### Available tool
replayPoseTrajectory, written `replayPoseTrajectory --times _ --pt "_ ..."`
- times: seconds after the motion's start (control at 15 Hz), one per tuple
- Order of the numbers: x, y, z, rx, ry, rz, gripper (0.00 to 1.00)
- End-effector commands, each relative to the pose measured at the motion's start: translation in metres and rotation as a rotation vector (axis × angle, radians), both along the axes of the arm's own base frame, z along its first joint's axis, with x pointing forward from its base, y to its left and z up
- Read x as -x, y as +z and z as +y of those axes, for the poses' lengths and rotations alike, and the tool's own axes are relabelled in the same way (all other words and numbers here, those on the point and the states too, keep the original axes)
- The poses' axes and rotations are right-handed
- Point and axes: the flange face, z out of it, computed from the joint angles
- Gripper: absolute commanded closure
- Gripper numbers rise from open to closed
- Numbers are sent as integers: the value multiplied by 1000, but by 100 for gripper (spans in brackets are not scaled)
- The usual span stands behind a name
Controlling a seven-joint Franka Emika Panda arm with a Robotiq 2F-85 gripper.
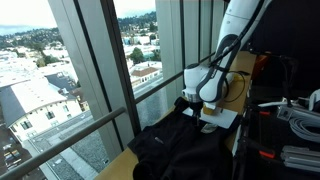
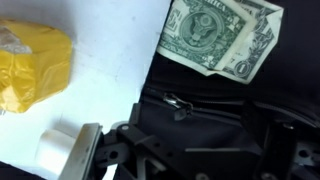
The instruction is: Close the zipper on the black jacket.
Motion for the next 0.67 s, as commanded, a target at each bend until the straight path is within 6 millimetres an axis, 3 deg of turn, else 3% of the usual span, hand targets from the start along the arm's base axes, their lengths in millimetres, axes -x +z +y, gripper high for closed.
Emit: replayPoseTrajectory --times 0.0,0.33,0.4,0.47,0.53,0.6 --pt "1 8 -6 -1 -5 -22 0" --pt "-2 7 -6 -9 -10 -34 0" --pt "-2 6 -6 -9 -10 -35 4" --pt "-2 5 -7 -9 -10 -35 22" --pt "-2 5 -8 -10 -11 -35 29" --pt "-3 4 -9 -10 -13 -35 29"
